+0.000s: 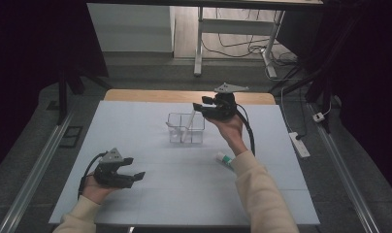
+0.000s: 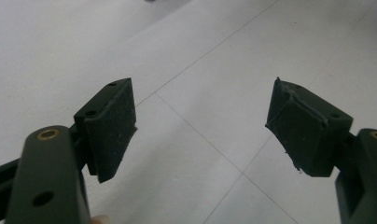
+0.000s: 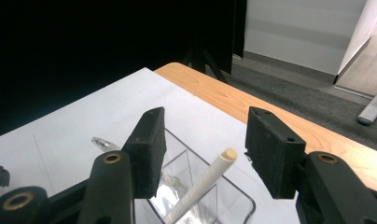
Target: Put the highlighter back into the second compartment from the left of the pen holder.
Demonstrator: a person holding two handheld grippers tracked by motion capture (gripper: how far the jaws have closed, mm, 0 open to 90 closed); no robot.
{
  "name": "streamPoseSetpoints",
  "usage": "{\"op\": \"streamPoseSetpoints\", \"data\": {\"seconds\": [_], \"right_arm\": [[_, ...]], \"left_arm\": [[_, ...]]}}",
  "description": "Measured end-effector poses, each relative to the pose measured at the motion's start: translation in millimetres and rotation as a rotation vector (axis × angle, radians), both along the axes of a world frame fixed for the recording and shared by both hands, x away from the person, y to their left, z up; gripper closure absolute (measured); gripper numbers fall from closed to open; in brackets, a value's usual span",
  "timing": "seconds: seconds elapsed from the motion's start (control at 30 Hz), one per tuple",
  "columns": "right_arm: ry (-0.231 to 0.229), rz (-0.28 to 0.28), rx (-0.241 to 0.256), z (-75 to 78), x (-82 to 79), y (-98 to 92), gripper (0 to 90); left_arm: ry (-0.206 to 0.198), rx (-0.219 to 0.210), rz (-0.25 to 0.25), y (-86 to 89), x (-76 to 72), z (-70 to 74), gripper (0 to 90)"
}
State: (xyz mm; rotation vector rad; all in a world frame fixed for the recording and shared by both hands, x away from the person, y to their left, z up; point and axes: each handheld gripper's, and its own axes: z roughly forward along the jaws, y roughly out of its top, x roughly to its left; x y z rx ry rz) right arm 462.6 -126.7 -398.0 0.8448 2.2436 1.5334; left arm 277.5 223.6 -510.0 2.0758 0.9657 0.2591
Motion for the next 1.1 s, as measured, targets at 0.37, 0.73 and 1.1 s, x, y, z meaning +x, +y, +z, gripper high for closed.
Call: {"op": "streamPoseSetpoints", "data": {"seconds": [0.37, 0.73, 1.1], "right_arm": [[0.010, 0.000, -0.009, -6.2, -8.8, -18.3, 47.3], [0.033, 0.013, -0.025, -17.4, -26.0, -42.6, 46.1], [0.045, 0.027, -0.074, -21.6, -44.9, -61.7, 44.8]], "left_arm": [[0.001, 0.003, 0.004, -0.7, 0.1, -0.3, 23.7], [0.002, 0.004, 0.007, -1.1, -0.5, -0.1, 23.6], [-0.004, 0.002, 0.010, -0.1, 0.0, 0.8, 23.8]]}}
